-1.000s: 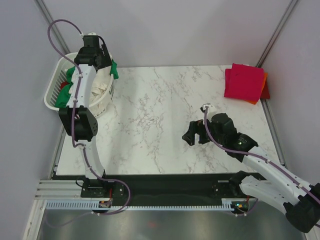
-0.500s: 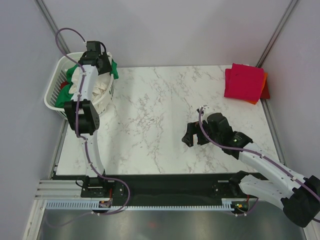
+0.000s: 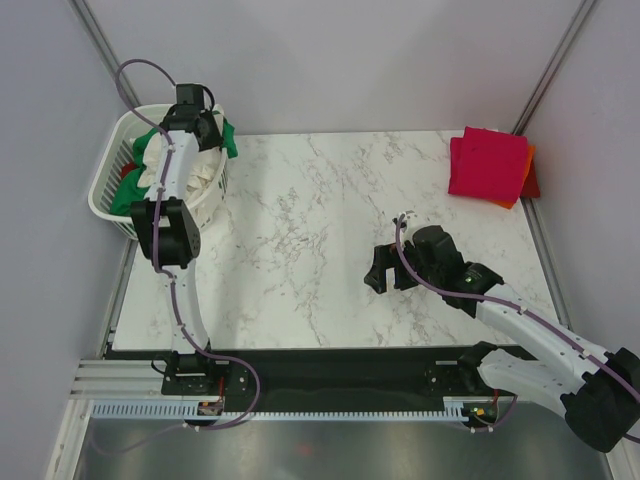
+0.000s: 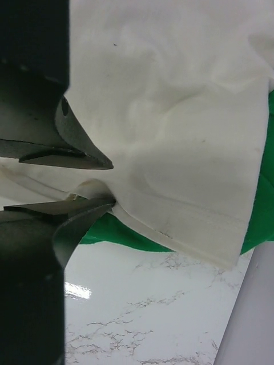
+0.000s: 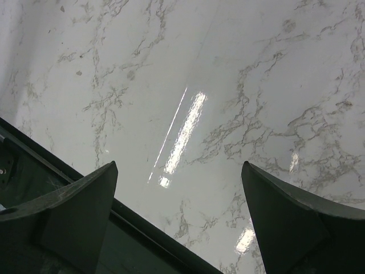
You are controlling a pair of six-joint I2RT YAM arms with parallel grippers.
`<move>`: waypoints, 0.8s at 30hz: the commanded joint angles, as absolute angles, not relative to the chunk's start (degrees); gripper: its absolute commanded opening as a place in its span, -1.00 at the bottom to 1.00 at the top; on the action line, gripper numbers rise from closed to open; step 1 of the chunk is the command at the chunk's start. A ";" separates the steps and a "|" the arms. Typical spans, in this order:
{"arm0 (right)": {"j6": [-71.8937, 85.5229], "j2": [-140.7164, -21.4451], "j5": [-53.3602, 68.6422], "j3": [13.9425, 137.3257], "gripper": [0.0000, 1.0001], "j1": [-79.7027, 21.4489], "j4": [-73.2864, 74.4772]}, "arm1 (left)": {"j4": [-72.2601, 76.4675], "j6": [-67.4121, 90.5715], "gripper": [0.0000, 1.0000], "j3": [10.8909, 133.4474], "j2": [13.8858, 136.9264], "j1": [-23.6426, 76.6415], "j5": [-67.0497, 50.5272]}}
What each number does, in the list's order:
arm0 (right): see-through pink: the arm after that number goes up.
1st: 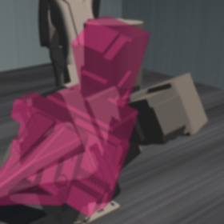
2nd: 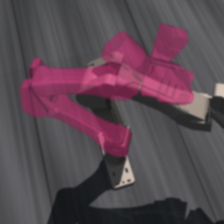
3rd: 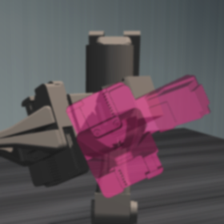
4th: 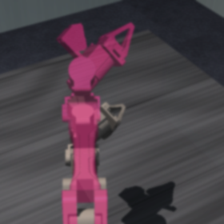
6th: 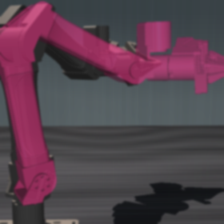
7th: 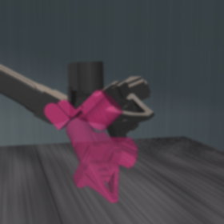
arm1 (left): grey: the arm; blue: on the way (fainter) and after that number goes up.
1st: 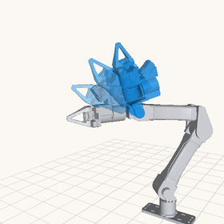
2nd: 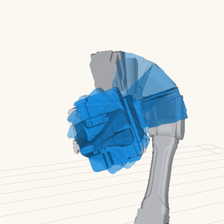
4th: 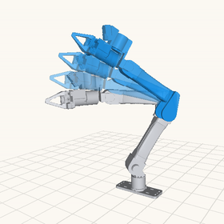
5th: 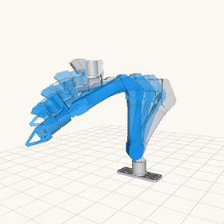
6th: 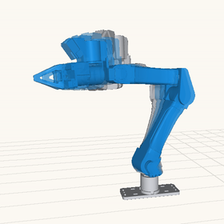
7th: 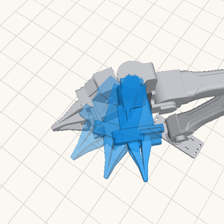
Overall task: Fold and stack the t-shirts
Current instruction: Grab the tshirt from the pile
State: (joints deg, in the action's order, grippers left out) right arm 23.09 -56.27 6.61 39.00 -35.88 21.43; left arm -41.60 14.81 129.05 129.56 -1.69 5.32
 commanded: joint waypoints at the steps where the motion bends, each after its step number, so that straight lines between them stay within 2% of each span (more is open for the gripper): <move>1: 22.41 -56.07 5.63 38.85 0.96 -36.04 20.30 | -39.90 16.17 -0.32 130.25 130.78 -1.76 3.78; 4: 22.41 -56.16 5.45 38.93 0.96 -36.12 20.30 | -39.81 16.00 -0.46 130.25 130.96 -1.67 3.78; 7: 22.50 -56.34 5.45 38.94 0.96 -36.12 20.22 | -39.73 15.82 -0.75 130.25 130.96 -1.67 4.13; 8: 22.41 -56.25 5.45 38.94 0.96 -36.12 20.30 | -39.73 15.73 -0.94 130.25 130.78 -1.76 4.48; 12: 22.50 -56.51 5.36 38.94 0.96 -36.12 20.30 | -39.81 15.56 -0.95 130.17 128.42 -1.76 6.76; 19: 22.33 -56.34 5.71 38.85 0.96 -36.04 20.21 | -39.82 15.38 -0.96 133.59 117.00 -1.32 10.02; 24: 22.41 -55.64 5.19 38.94 0.96 -36.04 20.21 | -39.81 8.20 -0.95 143.33 109.96 6.84 11.78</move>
